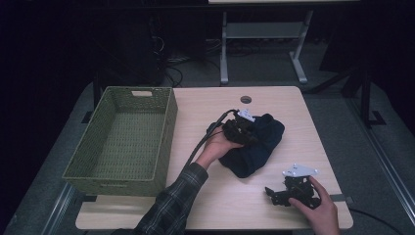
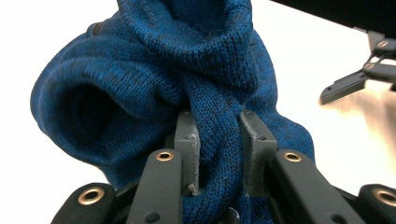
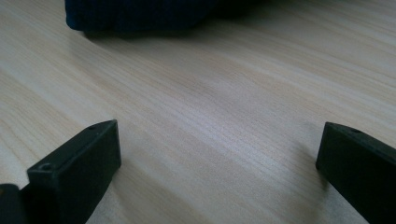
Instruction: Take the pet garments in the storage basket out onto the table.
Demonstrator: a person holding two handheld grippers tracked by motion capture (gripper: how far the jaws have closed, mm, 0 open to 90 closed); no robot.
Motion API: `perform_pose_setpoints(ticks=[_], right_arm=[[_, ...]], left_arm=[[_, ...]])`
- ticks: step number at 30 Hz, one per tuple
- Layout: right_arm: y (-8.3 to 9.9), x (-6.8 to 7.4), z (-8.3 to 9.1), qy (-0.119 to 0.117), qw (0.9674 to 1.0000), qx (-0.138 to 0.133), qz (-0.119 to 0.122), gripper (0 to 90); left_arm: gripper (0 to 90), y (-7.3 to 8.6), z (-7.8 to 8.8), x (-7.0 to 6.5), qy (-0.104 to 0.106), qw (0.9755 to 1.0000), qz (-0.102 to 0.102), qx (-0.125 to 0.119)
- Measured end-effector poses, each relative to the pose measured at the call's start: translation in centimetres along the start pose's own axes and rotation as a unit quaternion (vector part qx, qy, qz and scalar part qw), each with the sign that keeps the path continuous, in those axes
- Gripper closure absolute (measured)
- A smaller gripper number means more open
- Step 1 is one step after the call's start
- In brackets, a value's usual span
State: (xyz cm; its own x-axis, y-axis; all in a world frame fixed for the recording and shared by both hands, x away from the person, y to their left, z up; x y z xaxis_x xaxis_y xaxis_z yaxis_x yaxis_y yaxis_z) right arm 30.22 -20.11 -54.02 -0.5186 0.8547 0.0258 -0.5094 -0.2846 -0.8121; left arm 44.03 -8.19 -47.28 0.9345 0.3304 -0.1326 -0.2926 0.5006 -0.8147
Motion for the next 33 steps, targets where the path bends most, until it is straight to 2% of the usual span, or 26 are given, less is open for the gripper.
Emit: perform_pose_setpoints(ticks=[3, 10, 12, 15, 17, 21, 27, 30, 33], right_arm=[[0.0, 0.0, 0.0, 0.0, 1.0, 0.0, -0.001, 0.0], [0.0, 0.0, 0.0, 0.0, 1.0, 0.0, -0.001, 0.0], [0.0, 0.0, 0.0, 0.0, 1.0, 0.001, -0.001, 0.0], [0.0, 0.0, 0.0, -0.001, 1.0, 0.0, -0.001, 0.0], [0.0, 0.0, 0.0, -0.001, 1.0, 0.0, -0.001, 0.0], [0.0, 0.0, 0.0, -0.001, 1.0, 0.0, 0.0, 0.0], [0.0, 0.0, 0.0, -0.001, 1.0, 0.0, -0.002, 0.0], [0.0, 0.1, 0.0, -0.001, 1.0, 0.0, -0.002, 0.0], [0.0, 0.0, 0.0, -0.001, 1.0, 0.001, -0.002, 0.0]], left_arm=[[63.0, 0.2, -0.3, 0.3, -0.007, 1.0, 0.005, 0.002], [41.6, -0.2, 0.2, 0.8, -0.013, 0.9996, 0.017, -0.016], [35.0, -0.3, 0.4, 1.0, -0.017, 0.9995, 0.016, -0.021], [20.3, -0.5, 0.9, 1.2, -0.03, 0.9989, 0.012, -0.032], [16.3, -0.6, 1.2, 1.2, -0.029, 0.9988, 0.013, -0.036], [13.4, -0.5, 2.0, 1.1, -0.032, 0.9986, 0.015, -0.039], [13.4, -0.5, 3.6, 0.8, -0.037, 0.9984, 0.007, -0.043], [13.5, -0.4, 4.5, 0.8, -0.047, 0.9981, 0.0, -0.04], [13.6, -0.4, 5.4, 0.6, -0.047, 0.9972, 0.009, -0.057]])
Point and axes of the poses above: each handheld gripper's, and its own axes: z roughly backward along the jaws, y roughly out of its underside, x roughly to its left, the point moved 8 cm from there along -z, roughly forward along the jaws, and after that the axes turned 10 degrees about -x, right-handed, at the moved point
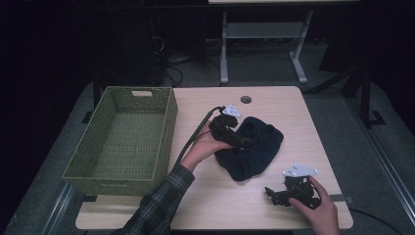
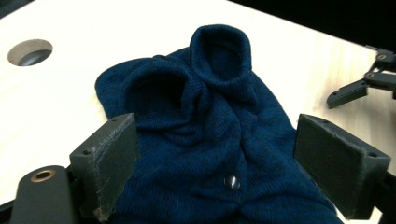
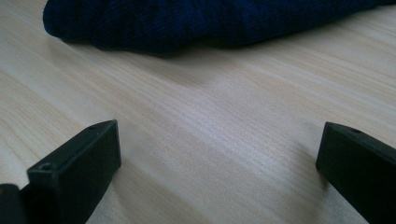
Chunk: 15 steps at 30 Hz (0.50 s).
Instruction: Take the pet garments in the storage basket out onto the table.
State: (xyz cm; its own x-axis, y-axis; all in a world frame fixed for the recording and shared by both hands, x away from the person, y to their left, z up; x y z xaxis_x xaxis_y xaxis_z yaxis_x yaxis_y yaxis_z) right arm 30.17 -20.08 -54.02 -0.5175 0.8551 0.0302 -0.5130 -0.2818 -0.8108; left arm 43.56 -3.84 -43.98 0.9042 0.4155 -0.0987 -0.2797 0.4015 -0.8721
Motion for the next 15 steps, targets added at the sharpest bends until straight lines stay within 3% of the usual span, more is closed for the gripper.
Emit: perform_pose_setpoints(ticks=[15], right_arm=[[0.0, 0.0, 0.0, 0.0, 1.0, -0.001, 0.002, 0.0]], left_arm=[[13.7, 1.5, 4.6, -0.4, -0.029, 0.9995, 0.005, -0.011]])
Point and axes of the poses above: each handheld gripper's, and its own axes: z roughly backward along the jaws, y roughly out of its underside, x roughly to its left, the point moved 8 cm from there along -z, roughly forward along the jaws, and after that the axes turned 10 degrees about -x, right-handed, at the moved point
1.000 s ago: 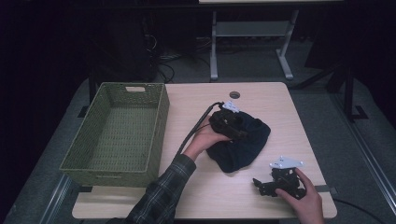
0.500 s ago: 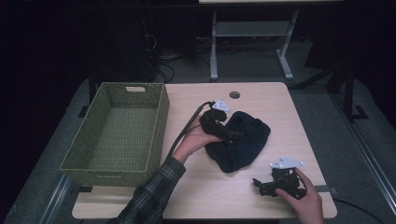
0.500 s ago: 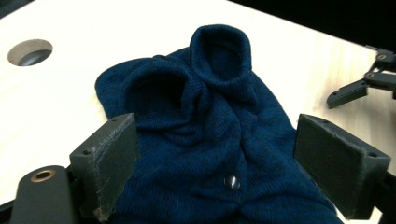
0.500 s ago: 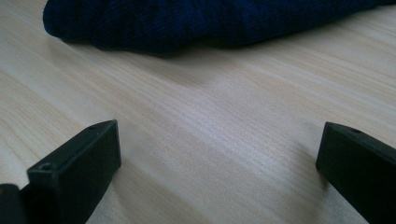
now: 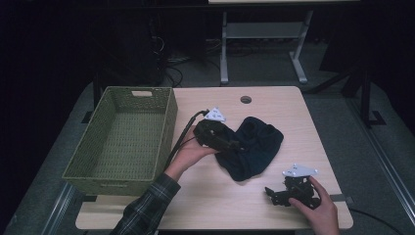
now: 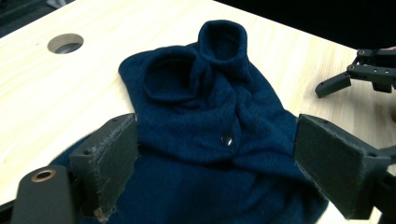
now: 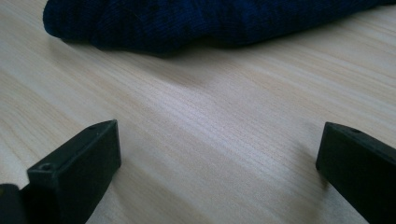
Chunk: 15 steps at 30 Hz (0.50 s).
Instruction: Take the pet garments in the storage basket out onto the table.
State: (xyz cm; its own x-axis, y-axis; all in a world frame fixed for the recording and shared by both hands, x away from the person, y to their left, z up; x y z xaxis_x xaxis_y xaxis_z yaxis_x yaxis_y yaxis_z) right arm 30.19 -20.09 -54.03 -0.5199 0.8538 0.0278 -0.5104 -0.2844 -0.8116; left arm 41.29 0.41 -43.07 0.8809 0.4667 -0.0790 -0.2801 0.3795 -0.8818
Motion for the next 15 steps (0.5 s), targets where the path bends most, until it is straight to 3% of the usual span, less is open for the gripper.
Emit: perform_pose_setpoints(ticks=[15], right_arm=[[0.0, 0.0, 0.0, 0.0, 1.0, 0.0, 0.0, 0.0]], left_arm=[[13.6, 2.9, 3.2, -0.2, -0.045, 0.9987, 0.01, -0.022]])
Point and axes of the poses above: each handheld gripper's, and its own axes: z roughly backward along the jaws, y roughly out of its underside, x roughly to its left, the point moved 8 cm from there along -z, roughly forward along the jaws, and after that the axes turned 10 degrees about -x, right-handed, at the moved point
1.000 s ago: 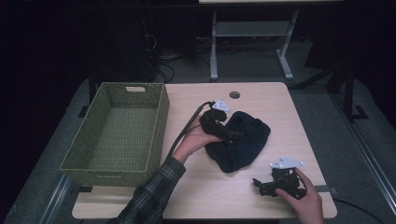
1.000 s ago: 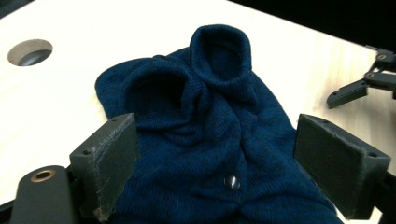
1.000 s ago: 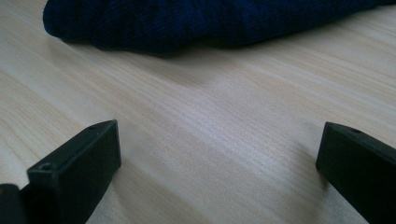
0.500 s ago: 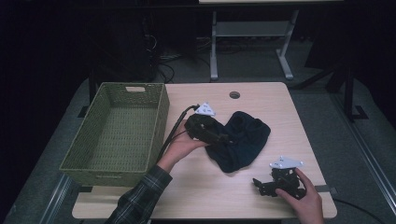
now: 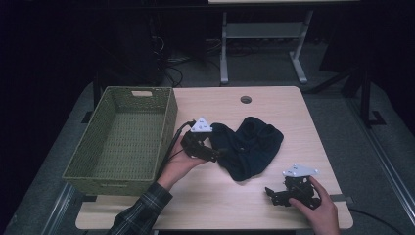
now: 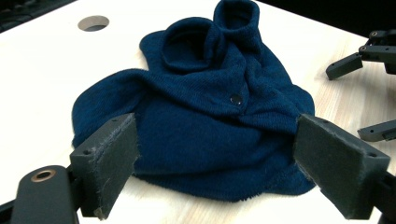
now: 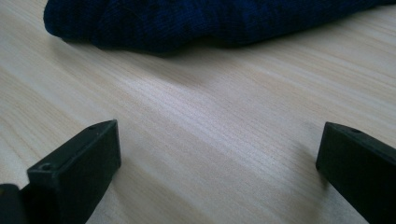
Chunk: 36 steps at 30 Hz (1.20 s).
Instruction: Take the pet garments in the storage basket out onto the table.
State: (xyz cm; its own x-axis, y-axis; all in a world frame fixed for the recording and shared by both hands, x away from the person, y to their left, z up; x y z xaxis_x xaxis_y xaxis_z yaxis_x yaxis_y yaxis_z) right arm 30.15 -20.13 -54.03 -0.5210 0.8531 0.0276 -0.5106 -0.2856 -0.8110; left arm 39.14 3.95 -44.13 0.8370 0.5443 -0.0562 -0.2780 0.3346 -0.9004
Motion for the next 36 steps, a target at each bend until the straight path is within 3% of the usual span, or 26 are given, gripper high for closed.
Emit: perform_pose_setpoints(ticks=[5, 22, 30, 36], right_arm=[[0.0, 0.0, 0.0, 0.0, 1.0, 0.0, 0.0, 0.0], [0.0, 0.0, 0.0, -0.001, 1.0, 0.0, 0.0, 0.0], [0.0, 0.0, 0.0, -0.001, 1.0, 0.0, 0.001, 0.0], [0.0, 0.0, 0.0, -0.001, 1.0, 0.0, 0.0, 0.0]], left_arm=[[13.5, 1.4, 0.9, -0.8, 0.006, 0.9999, 0.009, 0.007], [13.5, 5.9, 2.2, -2.5, 0.012, 0.9985, -0.013, 0.052], [13.3, 8.7, 1.5, -3.2, 0.01, 0.9948, -0.018, 0.1], [12.8, 10.3, 0.8, -3.3, 0.008, 0.9904, -0.035, 0.134]])
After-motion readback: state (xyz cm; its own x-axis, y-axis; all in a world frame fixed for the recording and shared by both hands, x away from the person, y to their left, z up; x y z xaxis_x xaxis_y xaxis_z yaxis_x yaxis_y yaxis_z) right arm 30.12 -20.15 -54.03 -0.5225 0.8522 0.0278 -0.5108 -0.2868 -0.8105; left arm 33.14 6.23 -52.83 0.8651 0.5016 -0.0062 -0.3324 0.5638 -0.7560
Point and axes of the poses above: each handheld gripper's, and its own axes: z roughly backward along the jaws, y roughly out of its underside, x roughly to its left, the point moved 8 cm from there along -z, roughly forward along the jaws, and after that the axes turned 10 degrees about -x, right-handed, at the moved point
